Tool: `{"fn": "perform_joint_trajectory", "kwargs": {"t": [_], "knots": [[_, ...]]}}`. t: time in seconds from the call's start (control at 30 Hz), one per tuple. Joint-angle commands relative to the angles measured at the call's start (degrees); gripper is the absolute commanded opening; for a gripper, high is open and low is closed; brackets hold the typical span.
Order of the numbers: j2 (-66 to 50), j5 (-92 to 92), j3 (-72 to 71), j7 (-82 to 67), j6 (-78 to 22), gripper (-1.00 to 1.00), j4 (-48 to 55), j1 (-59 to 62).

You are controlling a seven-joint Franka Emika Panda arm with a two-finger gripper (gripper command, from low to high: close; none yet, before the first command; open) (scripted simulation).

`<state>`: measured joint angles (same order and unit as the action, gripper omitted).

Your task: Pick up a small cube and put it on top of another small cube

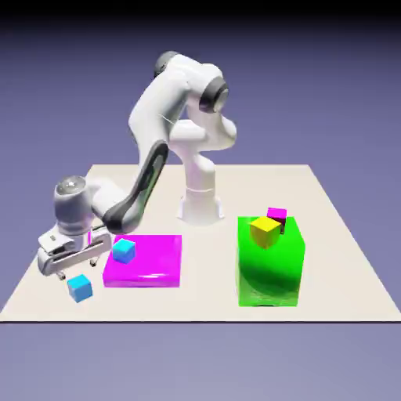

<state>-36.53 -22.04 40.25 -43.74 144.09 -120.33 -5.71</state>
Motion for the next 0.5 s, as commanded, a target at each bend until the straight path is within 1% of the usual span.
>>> {"fn": "perform_joint_trajectory", "kwargs": {"t": [0.0, 0.07, 0.1, 0.13, 0.27, 0.3, 0.47], "knots": [[-2.08, -1.42, -1.84, -0.87, 1.71, 0.0, 0.49, 1.63], [-5.94, -4.07, -5.24, -2.48, 4.9, 0.0, 1.4, 4.67], [-5.94, -4.07, -5.25, -2.48, 4.9, -1.0, 1.4, 4.67], [-5.94, -4.07, -5.25, -2.48, 4.9, -1.0, 1.4, 4.67], [2.36, 1.25, 2.04, 0.82, -1.93, -1.0, -0.22, -1.77], [4.43, 1.1, 2.4, 1.16, -3.49, -1.0, 0.83, -2.89], [14.82, 8.11, -6.14, 7.91, -10.79, -1.0, -0.48, -9.09]]}}
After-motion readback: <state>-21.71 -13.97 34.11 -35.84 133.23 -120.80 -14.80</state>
